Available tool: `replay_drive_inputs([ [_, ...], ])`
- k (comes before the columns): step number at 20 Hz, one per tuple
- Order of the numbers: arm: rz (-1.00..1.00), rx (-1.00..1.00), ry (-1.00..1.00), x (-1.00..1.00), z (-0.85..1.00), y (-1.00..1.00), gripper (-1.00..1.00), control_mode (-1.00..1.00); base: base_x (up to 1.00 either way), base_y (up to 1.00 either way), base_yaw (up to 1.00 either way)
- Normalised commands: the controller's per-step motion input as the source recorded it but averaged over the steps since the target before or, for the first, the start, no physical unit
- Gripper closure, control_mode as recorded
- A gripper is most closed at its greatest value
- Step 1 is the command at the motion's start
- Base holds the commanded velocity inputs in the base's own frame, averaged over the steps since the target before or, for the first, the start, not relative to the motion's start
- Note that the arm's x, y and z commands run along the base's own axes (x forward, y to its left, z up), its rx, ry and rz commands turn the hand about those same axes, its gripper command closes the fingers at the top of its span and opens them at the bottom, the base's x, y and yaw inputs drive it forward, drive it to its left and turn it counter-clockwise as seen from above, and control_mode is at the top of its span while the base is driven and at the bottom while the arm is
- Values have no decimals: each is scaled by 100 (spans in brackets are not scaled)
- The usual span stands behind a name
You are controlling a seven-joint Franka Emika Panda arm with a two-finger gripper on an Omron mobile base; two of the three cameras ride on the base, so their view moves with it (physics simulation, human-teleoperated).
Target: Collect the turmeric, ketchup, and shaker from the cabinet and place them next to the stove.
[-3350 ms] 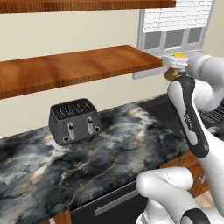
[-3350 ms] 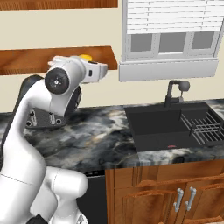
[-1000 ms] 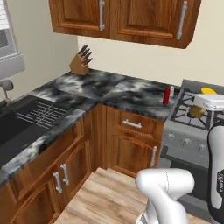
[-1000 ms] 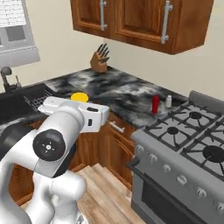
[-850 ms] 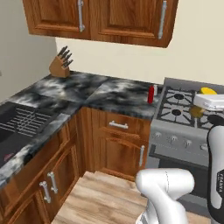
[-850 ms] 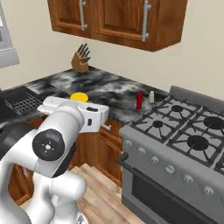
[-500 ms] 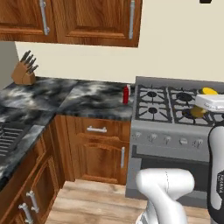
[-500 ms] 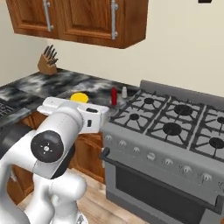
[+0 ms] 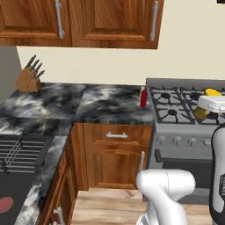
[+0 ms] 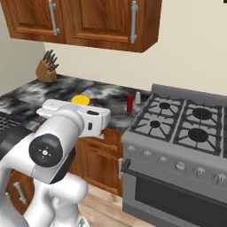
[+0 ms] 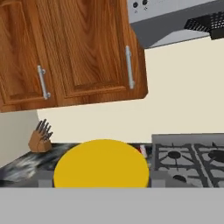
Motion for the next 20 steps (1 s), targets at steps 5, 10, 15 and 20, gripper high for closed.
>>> replay_drive_inputs([
  [5, 0, 0, 0, 0, 0, 0, 100, 100, 71, 12, -13],
  [10, 0, 0, 0, 0, 0, 0, 100, 100, 48, 4, -18],
  [15, 0, 0, 0, 0, 0, 0, 100, 100, 28, 17, -23],
  [20, 0, 0, 0, 0, 0, 0, 100, 100, 51, 28, -19],
])
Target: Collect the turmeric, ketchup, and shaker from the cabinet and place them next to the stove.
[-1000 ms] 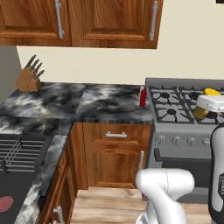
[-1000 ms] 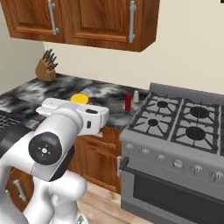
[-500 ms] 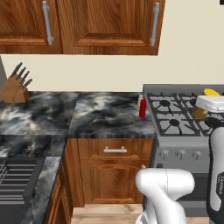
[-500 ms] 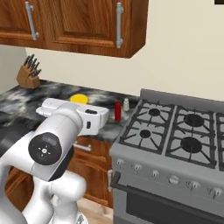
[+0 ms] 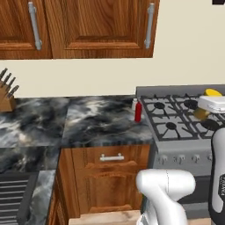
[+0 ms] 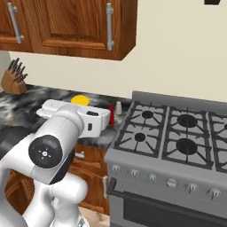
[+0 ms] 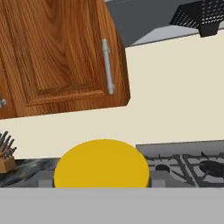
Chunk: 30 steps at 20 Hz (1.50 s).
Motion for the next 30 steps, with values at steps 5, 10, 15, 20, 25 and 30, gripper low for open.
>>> replay_drive_inputs([
  [5, 0, 0, 0, 0, 0, 0, 100, 100, 60, 44, -20],
  [10, 0, 0, 0, 0, 0, 0, 100, 100, 57, 25, -15],
  [15, 4, 0, 2, 17, -22, -3, 100, -100, 31, 3, 2],
  [20, 14, -6, 11, 28, -76, -21, 100, -100, 0, 0, 0],
  [25, 20, -11, 12, 9, -87, -19, 100, -100, 0, 0, 0],
  [30, 28, -14, 11, 31, -79, 3, 100, -100, 0, 0, 0],
])
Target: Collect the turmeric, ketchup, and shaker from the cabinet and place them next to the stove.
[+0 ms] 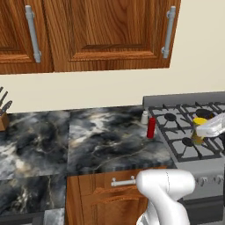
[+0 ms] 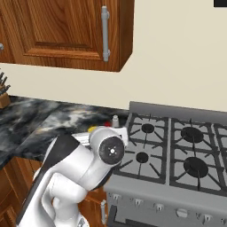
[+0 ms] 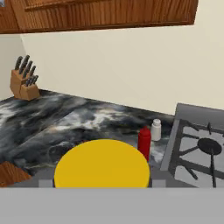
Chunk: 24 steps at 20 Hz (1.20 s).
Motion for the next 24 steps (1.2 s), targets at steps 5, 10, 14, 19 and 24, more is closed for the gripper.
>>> replay_drive_inputs([
  [5, 37, -2, 3, 57, -69, 7, 100, -100, 0, 0, 0],
  [10, 27, 3, -3, 62, -49, 0, 100, -100, 0, 0, 0],
  [14, 16, 0, -3, 54, -46, 0, 100, -100, 0, 0, 0],
  [19, 15, 0, 0, 53, -48, 2, 100, -100, 0, 0, 0],
  [24, 15, 0, 1, 52, -50, 2, 100, -100, 0, 0, 0],
])
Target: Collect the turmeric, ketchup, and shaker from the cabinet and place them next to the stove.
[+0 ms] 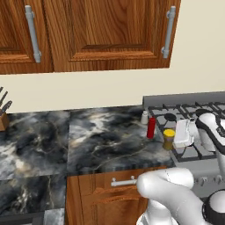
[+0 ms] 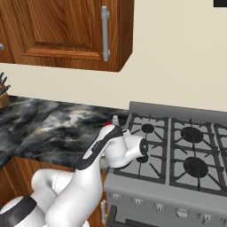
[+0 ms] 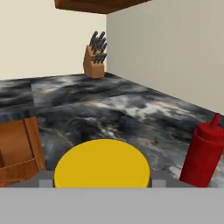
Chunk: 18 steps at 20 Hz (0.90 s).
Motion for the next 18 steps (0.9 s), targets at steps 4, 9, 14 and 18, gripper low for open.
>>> replay_drive_inputs([
  [4, 12, 0, 0, 44, -52, 0, 100, -100, 0, 0, 0],
  [9, 9, 0, 0, 41, -42, 0, 100, -100, 0, 0, 0],
  [14, 8, 0, 0, 40, -33, 0, 100, -100, 0, 0, 0],
  [18, 7, 0, 0, 26, -34, 0, 100, -100, 0, 0, 0],
])
